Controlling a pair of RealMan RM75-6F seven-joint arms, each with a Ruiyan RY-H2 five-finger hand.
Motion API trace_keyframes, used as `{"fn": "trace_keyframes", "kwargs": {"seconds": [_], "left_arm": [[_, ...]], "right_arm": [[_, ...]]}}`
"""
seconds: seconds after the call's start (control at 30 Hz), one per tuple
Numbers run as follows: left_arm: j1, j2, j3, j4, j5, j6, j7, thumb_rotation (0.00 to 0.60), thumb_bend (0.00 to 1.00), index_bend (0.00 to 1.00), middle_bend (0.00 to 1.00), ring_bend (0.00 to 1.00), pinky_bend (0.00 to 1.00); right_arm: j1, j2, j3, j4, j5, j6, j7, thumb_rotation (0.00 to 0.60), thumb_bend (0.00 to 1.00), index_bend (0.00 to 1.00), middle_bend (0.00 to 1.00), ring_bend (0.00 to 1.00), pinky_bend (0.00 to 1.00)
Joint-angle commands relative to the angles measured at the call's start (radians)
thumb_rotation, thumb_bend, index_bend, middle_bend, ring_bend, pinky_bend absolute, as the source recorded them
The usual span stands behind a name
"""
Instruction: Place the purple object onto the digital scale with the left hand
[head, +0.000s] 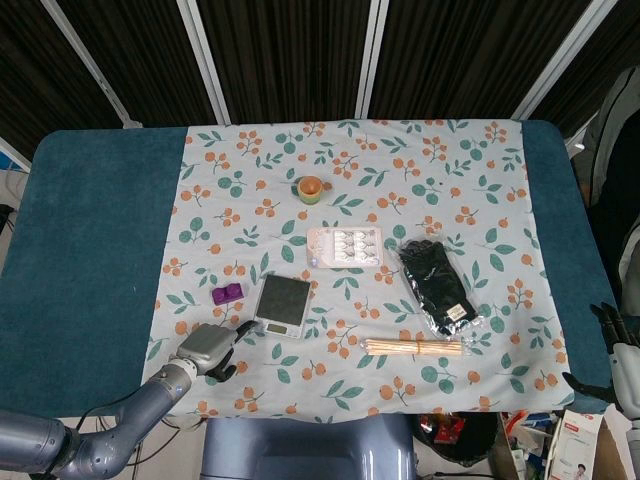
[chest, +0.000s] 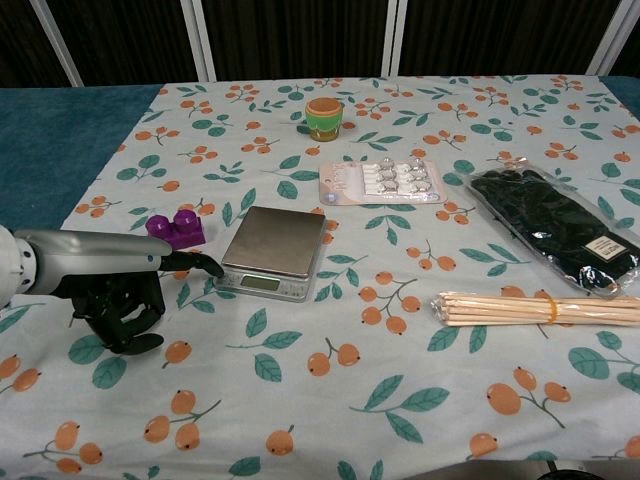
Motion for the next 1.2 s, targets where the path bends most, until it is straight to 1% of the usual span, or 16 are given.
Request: {"fn": "trace_keyframes", "kwargs": {"seconds": [0.03,1.2], "left_arm": [[0.0,0.0,0.0,-0.001,0.0,0.001,0.0,0.6,0.45,0.0,0.76,0.8,0.79],[-0.001,-0.002,0.002,-0.006,0.003,0.015,0.009,0.6,0.45,0.0,0.76,0.8,0.79]], "right_arm": [[0.0,0.0,0.0,0.0,0.0,0.0,0.0,0.6,0.09,0.01,0.01,0.16,0.19],[0.0,0.0,0.0,0.001,-0.001,0.001,-0.001,0.6,0.09,0.01,0.01,0.16,0.19]]}}
